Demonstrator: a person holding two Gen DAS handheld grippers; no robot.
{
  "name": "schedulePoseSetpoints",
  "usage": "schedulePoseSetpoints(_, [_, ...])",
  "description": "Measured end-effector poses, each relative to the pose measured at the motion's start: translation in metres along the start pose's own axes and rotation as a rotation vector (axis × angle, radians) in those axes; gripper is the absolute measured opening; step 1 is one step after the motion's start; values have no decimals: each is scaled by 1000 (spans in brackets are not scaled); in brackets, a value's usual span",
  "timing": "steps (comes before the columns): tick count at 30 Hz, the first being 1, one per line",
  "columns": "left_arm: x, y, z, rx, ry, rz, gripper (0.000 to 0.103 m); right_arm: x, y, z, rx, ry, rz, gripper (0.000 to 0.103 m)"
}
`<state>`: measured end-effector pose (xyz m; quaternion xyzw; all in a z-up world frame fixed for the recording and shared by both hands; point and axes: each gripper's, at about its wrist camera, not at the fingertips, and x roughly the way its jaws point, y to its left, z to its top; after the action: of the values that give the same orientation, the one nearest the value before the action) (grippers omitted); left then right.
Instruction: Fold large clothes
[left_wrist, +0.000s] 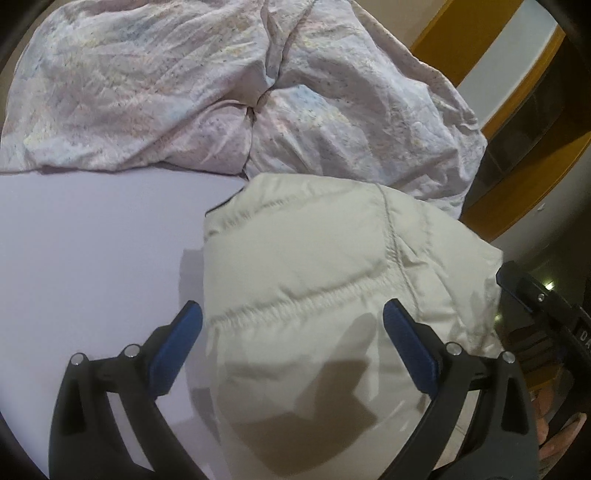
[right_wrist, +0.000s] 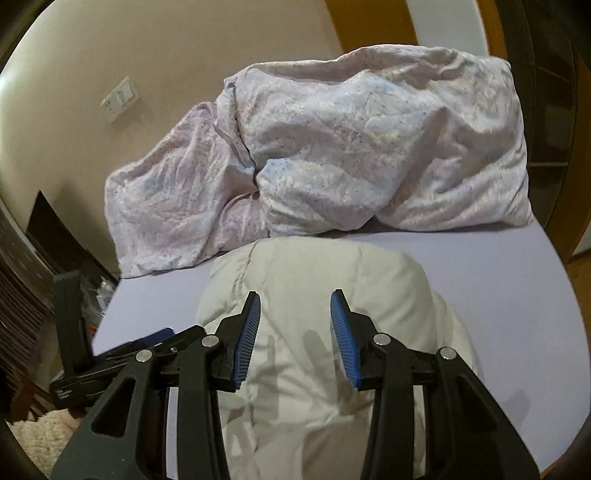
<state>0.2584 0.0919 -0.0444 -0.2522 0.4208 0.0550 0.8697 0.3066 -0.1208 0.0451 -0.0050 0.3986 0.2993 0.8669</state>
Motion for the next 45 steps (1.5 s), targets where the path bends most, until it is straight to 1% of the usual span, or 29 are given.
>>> schedulePoseSetpoints(3, [8,-3,1,29,2,26,97,15,-9,-7,-14,37,-60,42])
schedulePoseSetpoints(6, [17,-6,1,35,10,28,97,29,-18,-18,-35,69,-127,42])
schedulePoseSetpoints(9, [25,-11,-2,39,19,27,98,39,-27,-26,-51,85,-172,42])
schedulePoseSetpoints(11, [31,-15,-3,43,22,24,98,46,-37,-31,-34,95,-186,42])
schedulePoseSetpoints(15, [40,-23,-5,59,20,28,99,55,-57,-40,16,107,-182,42])
schedulePoseSetpoints(17, [44,-28,-6,70,6,34,100,59,-64,-42,28,110,-181,42])
schedulePoseSetpoints(23, [56,-40,-10,121,-15,69,101,70,-81,-54,69,106,-165,42])
schedulePoseSetpoints(34, [69,-48,-22,170,-53,119,101,82,-87,-72,47,65,-161,42])
schedulePoseSetpoints(45, [74,-49,-30,190,-81,148,101,90,-91,-75,38,73,-147,42])
